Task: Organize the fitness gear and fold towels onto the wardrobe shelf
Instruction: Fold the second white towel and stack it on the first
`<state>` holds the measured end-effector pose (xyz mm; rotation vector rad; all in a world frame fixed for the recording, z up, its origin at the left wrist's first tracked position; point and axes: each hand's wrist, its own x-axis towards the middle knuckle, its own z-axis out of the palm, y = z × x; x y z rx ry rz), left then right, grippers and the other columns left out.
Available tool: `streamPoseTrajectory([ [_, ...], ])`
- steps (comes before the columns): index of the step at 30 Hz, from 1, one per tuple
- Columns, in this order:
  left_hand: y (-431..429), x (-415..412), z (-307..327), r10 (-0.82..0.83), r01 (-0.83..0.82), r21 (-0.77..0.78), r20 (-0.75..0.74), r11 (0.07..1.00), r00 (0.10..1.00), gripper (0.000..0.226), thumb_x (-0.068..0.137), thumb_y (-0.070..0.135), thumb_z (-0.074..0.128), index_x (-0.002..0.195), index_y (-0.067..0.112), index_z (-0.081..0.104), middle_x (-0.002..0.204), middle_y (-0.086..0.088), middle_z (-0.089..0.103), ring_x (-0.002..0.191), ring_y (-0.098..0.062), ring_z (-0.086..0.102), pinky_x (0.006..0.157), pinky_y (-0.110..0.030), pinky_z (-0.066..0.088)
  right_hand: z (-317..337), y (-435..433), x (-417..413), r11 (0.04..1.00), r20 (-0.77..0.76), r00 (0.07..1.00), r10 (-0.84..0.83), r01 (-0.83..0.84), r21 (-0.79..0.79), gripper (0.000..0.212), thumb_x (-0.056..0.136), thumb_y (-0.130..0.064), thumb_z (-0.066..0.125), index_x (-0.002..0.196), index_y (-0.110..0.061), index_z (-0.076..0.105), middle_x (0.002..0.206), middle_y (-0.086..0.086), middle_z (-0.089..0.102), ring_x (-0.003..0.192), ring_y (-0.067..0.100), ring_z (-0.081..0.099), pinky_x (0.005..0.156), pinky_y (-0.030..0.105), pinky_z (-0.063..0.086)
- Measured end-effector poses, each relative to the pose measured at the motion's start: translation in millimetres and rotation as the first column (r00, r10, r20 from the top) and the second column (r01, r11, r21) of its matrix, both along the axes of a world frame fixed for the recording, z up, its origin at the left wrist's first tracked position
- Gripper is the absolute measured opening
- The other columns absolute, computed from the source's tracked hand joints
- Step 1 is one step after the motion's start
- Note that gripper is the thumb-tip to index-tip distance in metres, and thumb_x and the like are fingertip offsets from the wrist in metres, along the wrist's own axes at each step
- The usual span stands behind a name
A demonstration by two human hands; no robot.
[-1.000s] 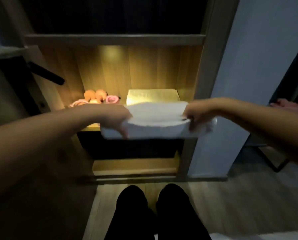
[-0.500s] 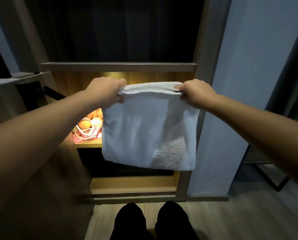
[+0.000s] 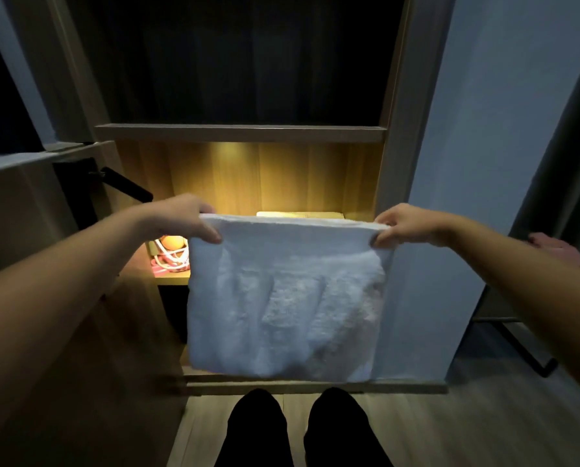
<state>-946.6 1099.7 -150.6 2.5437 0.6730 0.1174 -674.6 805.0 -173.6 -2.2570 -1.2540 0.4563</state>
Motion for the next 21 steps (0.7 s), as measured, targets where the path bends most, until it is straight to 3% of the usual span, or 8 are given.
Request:
streamPoseTrajectory([
  [1,-0.1,-9.5,-8.0,0.081,-0.053,-0.194,0.143,0.980,0.986,0.019,0.080,0.018,0.075,0.095,0.011,0.064,0.094,-0.008,0.065,0.084,-0.022,0.064,0.071,-0.031,0.053,-8.2,-6.4,-0.2,0.976,-0.191,0.979,-0.064,0.101,0.192,0.005,0.081,-0.016,0.074,0.086,-0.017,0.072,0.072,-0.007,0.069,0.068,0.007,0.066,0.055,0.017,0.049],
  [3,-9.8,-20.3,-31.7,0.303,-0.043,-0.573,0.367,0.818,0.880,0.024,0.081,0.015,0.073,0.100,0.008,0.062,0.088,-0.005,0.070,0.078,-0.018,0.068,0.065,-0.028,0.056,-29.7,-12.0,-7.6,0.808,-0.549,0.833,-0.067,0.368,0.460,0.011,0.080,-0.012,0.073,0.090,-0.014,0.071,0.072,-0.003,0.071,0.067,0.013,0.068,0.053,0.023,0.052],
  [5,-27.9,-18.2,-57.4,0.485,-0.055,-0.682,0.459,0.729,0.744,0.022,0.088,0.020,0.068,0.104,0.007,0.062,0.083,-0.004,0.073,0.076,-0.019,0.071,0.065,-0.028,0.057,-50.8,-4.1,-23.0,0.630,-0.697,0.709,-0.108,0.591,0.503,0.016,0.080,-0.013,0.070,0.096,-0.014,0.070,0.086,0.003,0.072,0.075,0.018,0.069,0.058,0.027,0.053],
  [8,-51.4,-12.9,-84.8,0.452,-0.281,-0.365,0.574,0.888,0.683,0.032,0.098,0.035,0.054,0.109,0.005,0.059,0.104,-0.016,0.066,0.098,-0.033,0.063,0.086,-0.045,0.052,-74.6,8.5,-51.4,0.533,-0.498,0.776,-0.386,0.628,0.567,0.021,0.092,-0.023,0.057,0.113,-0.017,0.056,0.100,-0.003,0.062,0.087,0.012,0.061,0.063,0.024,0.047],
  [10,-62.2,-21.8,-90.3,0.386,-0.361,-0.180,0.650,0.915,0.655,0.036,0.100,0.040,0.045,0.108,0.006,0.054,0.099,-0.014,0.063,0.093,-0.033,0.060,0.081,-0.044,0.050,-84.5,3.0,-71.3,0.519,-0.266,0.810,-0.522,0.549,0.655,0.024,0.100,-0.029,0.042,0.121,-0.019,0.047,0.102,-0.006,0.055,0.086,0.009,0.054,0.064,0.021,0.040],
  [13,-72.8,-34.4,-91.6,0.345,-0.362,-0.124,0.680,0.924,0.647,0.039,0.101,0.041,0.042,0.111,0.005,0.054,0.101,-0.013,0.062,0.094,-0.032,0.059,0.081,-0.044,0.049,-87.7,-15.1,-92.4,0.531,-0.060,0.775,-0.629,0.484,0.696,0.029,0.103,-0.029,0.033,0.126,-0.015,0.044,0.104,-0.002,0.052,0.084,0.015,0.050,0.066,0.028,0.036],
  [17,-75.8,-50.3,-75.0,0.327,-0.394,-0.023,0.602,0.919,0.729,0.044,0.100,0.046,0.039,0.112,0.007,0.057,0.099,-0.003,0.056,0.092,-0.023,0.051,0.075,-0.035,0.037,-68.1,-35.3,-109.4,0.601,-0.024,0.773,-0.634,0.511,0.615,0.033,0.105,-0.031,0.029,0.127,-0.012,0.045,0.114,0.007,0.056,0.092,0.021,0.049,0.075,0.032,0.035],
  [21,-62.0,-72.2,-52.1,0.372,-0.356,-0.110,0.345,0.928,0.862,0.069,0.084,0.069,0.042,0.117,0.014,0.062,0.115,-0.012,0.064,0.106,-0.034,0.059,0.099,-0.047,0.045,-40.1,-56.4,-115.2,0.712,0.018,0.777,-0.629,0.566,0.415,0.043,0.104,-0.036,0.027,0.127,-0.007,0.049,0.125,0.016,0.056,0.105,0.032,0.051,0.081,0.035,0.033],
])
